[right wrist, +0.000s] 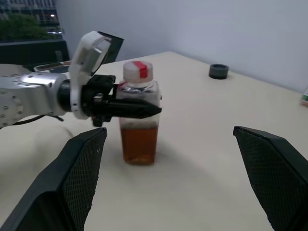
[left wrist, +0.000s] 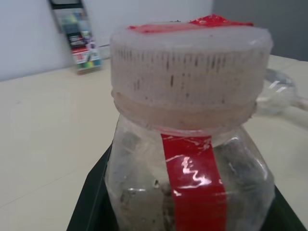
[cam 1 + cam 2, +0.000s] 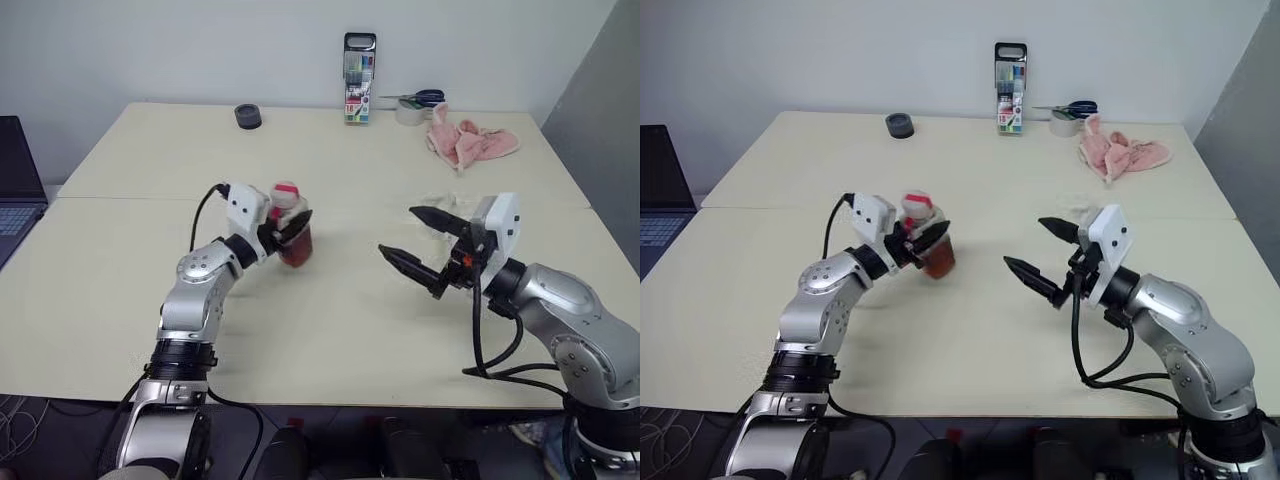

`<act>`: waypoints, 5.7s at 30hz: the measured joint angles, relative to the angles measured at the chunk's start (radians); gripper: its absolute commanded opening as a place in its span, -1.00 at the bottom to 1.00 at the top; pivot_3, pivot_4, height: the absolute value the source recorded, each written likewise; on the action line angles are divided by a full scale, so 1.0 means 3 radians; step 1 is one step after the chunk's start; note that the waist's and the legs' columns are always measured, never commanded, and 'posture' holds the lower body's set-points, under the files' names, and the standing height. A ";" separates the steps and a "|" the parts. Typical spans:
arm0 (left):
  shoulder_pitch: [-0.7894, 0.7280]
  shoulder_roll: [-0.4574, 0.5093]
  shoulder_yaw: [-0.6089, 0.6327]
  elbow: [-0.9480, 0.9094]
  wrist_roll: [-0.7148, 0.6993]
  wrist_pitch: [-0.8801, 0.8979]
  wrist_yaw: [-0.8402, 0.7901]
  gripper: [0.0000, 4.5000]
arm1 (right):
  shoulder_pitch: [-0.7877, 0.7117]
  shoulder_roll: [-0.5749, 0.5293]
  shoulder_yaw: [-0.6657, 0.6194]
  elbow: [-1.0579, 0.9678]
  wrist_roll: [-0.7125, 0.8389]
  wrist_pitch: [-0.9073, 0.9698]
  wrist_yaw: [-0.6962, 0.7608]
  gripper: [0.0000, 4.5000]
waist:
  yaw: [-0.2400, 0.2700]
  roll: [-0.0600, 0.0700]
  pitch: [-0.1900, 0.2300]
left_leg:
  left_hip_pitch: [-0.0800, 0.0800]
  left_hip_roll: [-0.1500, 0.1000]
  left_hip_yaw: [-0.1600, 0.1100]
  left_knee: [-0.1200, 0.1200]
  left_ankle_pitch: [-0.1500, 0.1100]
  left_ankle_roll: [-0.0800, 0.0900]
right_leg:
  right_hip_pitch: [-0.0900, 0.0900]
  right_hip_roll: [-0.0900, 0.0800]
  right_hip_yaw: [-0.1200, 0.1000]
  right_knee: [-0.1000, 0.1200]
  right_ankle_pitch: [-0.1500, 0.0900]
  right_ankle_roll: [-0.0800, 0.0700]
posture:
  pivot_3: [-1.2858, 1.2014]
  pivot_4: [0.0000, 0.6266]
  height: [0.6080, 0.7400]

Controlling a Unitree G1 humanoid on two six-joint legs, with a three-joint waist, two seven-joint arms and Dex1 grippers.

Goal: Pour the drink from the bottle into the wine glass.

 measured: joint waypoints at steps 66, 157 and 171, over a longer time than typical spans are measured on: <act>-0.0903 -0.0298 -0.0463 0.1237 0.0059 -0.0546 -0.1734 -0.25 | -0.0704 0.0018 0.0292 0.0600 -0.0513 -0.0210 0.0833 0.75 | -0.0009 0.0015 0.0018 | -0.0080 -0.0005 -0.0012 0.0037 0.0005 -0.0009 | -0.0062 -0.0005 -0.0010 0.0010 0.0006 0.0006 | 0.03 -0.52 1.00; -0.1187 -0.0533 -0.0449 0.1807 0.0225 -0.0958 -0.1541 -0.26 | -0.0239 0.1579 0.0822 0.0166 -0.1859 -0.0020 -0.1335 0.07 | -0.0092 0.0017 0.0017 | -0.0073 -0.0008 -0.0005 0.0051 0.0006 -0.0008 | -0.0070 0.0000 0.0003 0.0052 0.0007 0.0005 | 0.03 -0.52 1.00; -0.1213 -0.0392 -0.0511 0.1829 0.0215 -0.0959 -0.2036 -0.26 | -0.0615 0.0433 0.0594 0.0522 -0.1130 -0.0246 0.0307 -0.18 | -0.0095 0.0017 0.0017 | -0.0073 -0.0009 -0.0005 0.0054 -0.0001 0.0005 | -0.0065 0.0000 -0.0001 0.0048 0.0007 0.0005 | 0.03 -0.52 1.00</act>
